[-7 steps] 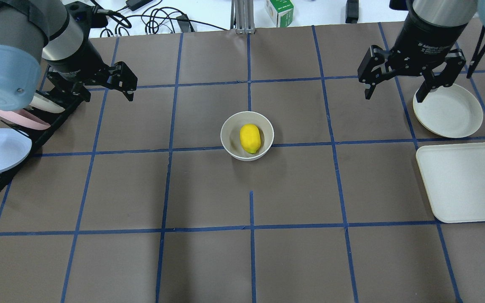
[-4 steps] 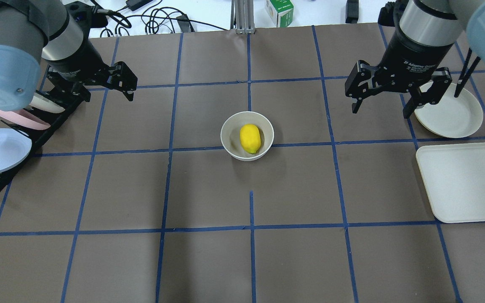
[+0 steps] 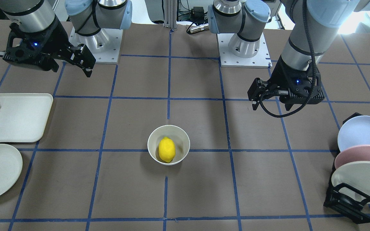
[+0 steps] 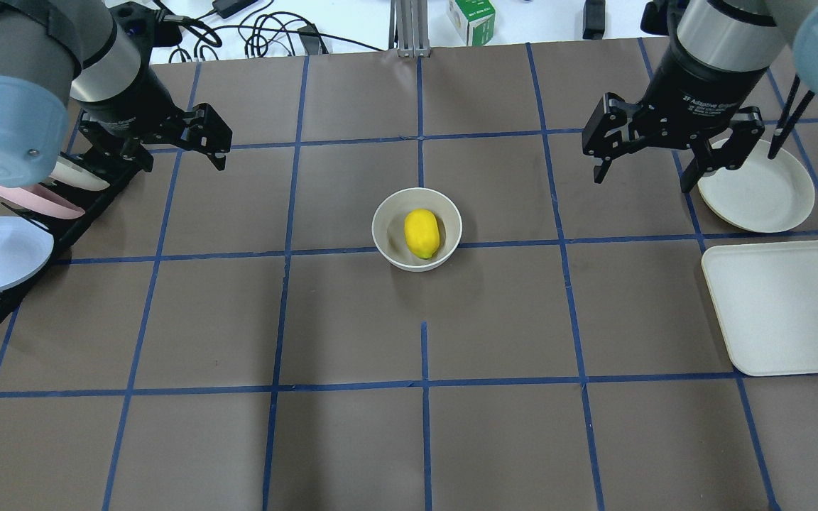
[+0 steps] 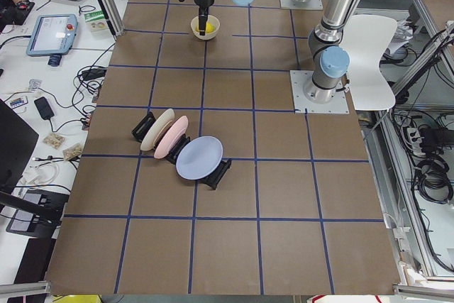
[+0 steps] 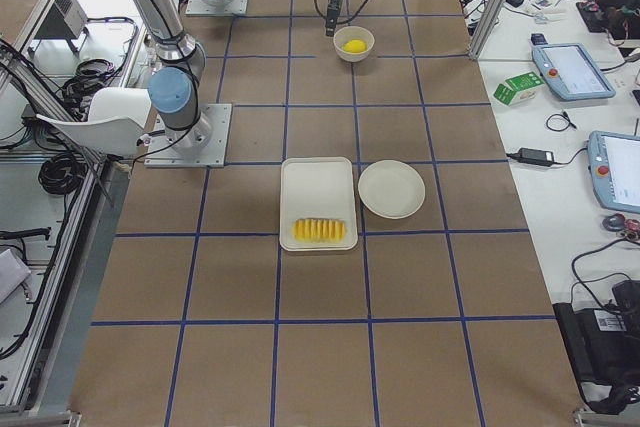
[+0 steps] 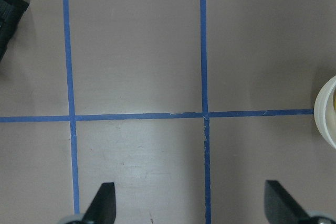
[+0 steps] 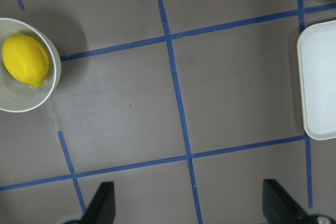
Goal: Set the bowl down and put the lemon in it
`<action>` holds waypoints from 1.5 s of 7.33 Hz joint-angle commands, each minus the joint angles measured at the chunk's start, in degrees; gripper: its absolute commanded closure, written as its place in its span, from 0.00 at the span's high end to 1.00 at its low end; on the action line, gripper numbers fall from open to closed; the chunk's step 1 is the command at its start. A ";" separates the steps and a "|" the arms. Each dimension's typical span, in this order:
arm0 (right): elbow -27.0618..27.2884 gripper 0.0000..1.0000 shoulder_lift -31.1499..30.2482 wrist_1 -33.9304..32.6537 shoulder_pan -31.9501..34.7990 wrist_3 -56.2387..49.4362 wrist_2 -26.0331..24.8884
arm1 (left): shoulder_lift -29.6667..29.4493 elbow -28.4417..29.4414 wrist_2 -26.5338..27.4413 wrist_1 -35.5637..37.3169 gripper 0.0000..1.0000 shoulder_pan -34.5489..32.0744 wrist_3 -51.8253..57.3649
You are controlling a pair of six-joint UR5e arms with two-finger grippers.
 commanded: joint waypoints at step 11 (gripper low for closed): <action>0.71 1.00 -1.43 -0.09 -0.12 -0.44 -0.87 | 2.72 0.69 0.58 -3.86 1.00 -2.37 -2.11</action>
